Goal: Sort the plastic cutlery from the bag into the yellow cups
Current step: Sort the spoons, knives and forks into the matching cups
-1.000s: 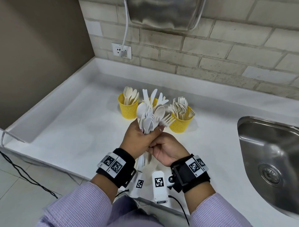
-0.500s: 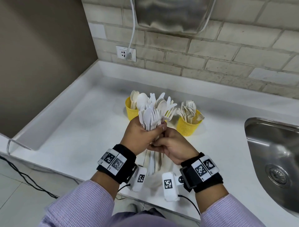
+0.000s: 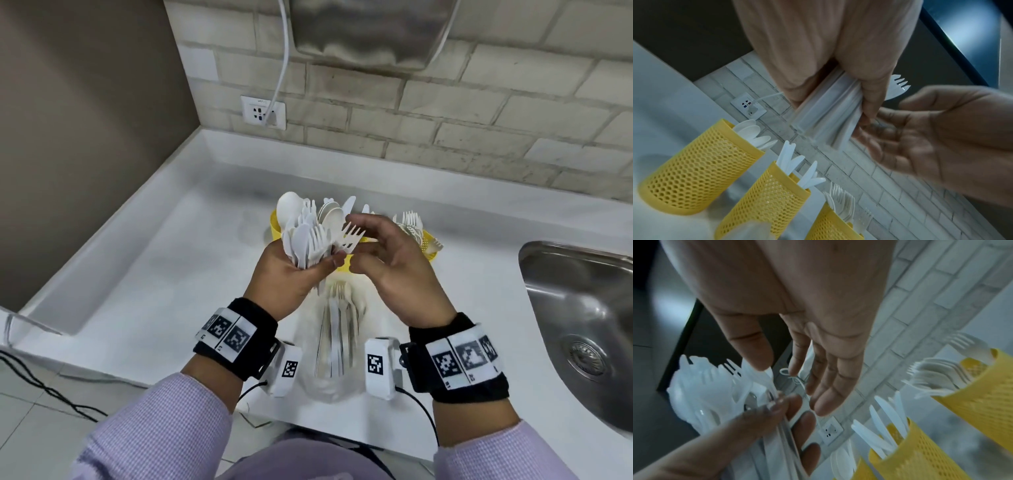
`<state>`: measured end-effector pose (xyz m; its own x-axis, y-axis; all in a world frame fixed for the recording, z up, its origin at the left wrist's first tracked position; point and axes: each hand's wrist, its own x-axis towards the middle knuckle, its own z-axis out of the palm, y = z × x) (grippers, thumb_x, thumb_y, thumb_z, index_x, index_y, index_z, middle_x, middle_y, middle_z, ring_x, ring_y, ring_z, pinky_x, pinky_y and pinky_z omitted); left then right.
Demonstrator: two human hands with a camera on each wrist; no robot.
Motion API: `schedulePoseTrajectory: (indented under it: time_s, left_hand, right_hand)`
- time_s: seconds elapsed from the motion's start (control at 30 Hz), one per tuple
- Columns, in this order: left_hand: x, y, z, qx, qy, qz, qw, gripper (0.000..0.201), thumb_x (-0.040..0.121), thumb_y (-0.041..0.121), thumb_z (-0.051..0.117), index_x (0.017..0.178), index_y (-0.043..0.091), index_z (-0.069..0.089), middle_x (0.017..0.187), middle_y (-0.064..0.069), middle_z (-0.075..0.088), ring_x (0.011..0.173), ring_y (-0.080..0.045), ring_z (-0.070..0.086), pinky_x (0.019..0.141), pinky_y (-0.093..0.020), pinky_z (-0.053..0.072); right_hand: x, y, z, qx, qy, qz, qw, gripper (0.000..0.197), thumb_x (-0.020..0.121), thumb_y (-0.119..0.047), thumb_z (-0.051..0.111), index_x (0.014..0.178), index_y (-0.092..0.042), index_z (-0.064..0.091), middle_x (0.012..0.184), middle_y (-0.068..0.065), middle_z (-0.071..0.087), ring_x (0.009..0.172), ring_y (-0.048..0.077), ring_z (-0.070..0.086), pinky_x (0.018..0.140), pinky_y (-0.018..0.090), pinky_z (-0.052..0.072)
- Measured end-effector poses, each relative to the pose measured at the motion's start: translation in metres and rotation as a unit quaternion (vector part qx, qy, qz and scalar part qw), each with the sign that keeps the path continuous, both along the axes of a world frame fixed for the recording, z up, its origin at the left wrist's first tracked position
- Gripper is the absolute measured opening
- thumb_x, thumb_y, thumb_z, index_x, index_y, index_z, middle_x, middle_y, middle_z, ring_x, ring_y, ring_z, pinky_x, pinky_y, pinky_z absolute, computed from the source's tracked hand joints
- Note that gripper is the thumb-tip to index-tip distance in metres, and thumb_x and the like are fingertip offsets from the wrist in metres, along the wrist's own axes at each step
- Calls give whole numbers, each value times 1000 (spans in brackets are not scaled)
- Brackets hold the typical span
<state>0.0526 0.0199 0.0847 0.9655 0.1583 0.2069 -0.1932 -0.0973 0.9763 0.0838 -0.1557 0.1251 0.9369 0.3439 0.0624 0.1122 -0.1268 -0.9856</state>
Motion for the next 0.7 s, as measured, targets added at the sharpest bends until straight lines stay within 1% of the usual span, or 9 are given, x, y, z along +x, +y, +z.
schedulePoseTrajectory:
  time_s: [0.13, 0.3, 0.37, 0.4, 0.47, 0.5, 0.53, 0.63, 0.7]
  left_hand:
    - [-1, 9, 1, -12, -8, -10, 1000, 14, 85, 17, 83, 94, 19, 72, 78, 9, 74, 73, -9, 69, 68, -21, 51]
    - [1, 19, 4, -12, -37, 29, 999, 13, 85, 5, 82, 93, 7, 72, 75, 8, 74, 73, -4, 68, 70, -16, 50]
    - [2, 25, 5, 25, -63, 33, 997, 13, 84, -4, 80, 90, -2, 69, 77, -3, 73, 74, -4, 65, 72, -13, 49]
    - [2, 28, 6, 43, -72, 27, 996, 13, 84, -7, 79, 89, 0, 68, 79, -5, 71, 73, -3, 62, 73, -13, 48]
    - [2, 33, 12, 67, -84, 25, 994, 27, 83, 3, 72, 85, 30, 65, 76, 15, 67, 70, 1, 58, 71, -10, 45]
    - [2, 33, 16, 60, -82, 15, 995, 31, 81, 9, 67, 82, 39, 61, 73, 24, 64, 68, 4, 57, 70, -8, 44]
    - [3, 33, 18, 55, -81, 8, 995, 32, 79, 9, 63, 80, 41, 59, 72, 29, 63, 68, 7, 58, 69, -5, 43]
    - [8, 33, 17, 47, -84, 4, 995, 33, 80, 3, 64, 83, 36, 66, 75, 30, 65, 70, 8, 60, 71, -6, 44]
    - [14, 35, 12, 51, -86, 11, 995, 22, 82, -12, 72, 90, 9, 69, 80, 24, 69, 73, 7, 62, 74, -6, 45]
  right_hand:
    - [-8, 9, 6, 8, -71, 7, 997, 46, 90, -6, 73, 130, -25, 59, 126, -8, 63, 104, 16, 65, 86, 28, 59]
    - [-1, 22, 8, 57, -123, -22, 991, 18, 87, -6, 69, 99, -18, 63, 105, 5, 65, 88, 15, 66, 78, 29, 54]
    - [0, 21, 9, 79, -127, 7, 989, 17, 85, -1, 68, 92, -17, 63, 101, 10, 64, 87, 15, 64, 78, 28, 51]
    - [0, 21, 9, 80, -124, 23, 989, 17, 84, 0, 68, 90, -16, 63, 100, 11, 63, 86, 16, 64, 78, 28, 51]
    - [1, 21, 7, 74, -118, 41, 989, 16, 83, 0, 67, 90, -14, 63, 100, 12, 63, 87, 18, 63, 77, 31, 50]
    - [1, 21, 6, 75, -116, 44, 990, 16, 83, 0, 66, 90, -14, 63, 100, 12, 63, 88, 19, 63, 78, 32, 50]
    - [2, 22, 6, 79, -112, 45, 990, 17, 82, 1, 66, 91, -13, 63, 100, 9, 63, 89, 18, 63, 78, 34, 50]
    - [2, 23, 9, 105, -93, 47, 989, 20, 80, -1, 65, 96, -13, 62, 97, -6, 66, 89, 15, 64, 77, 38, 51]
    - [4, 22, 12, 108, -85, 43, 990, 23, 79, 0, 62, 99, -13, 61, 96, -11, 68, 87, 15, 65, 76, 38, 52]
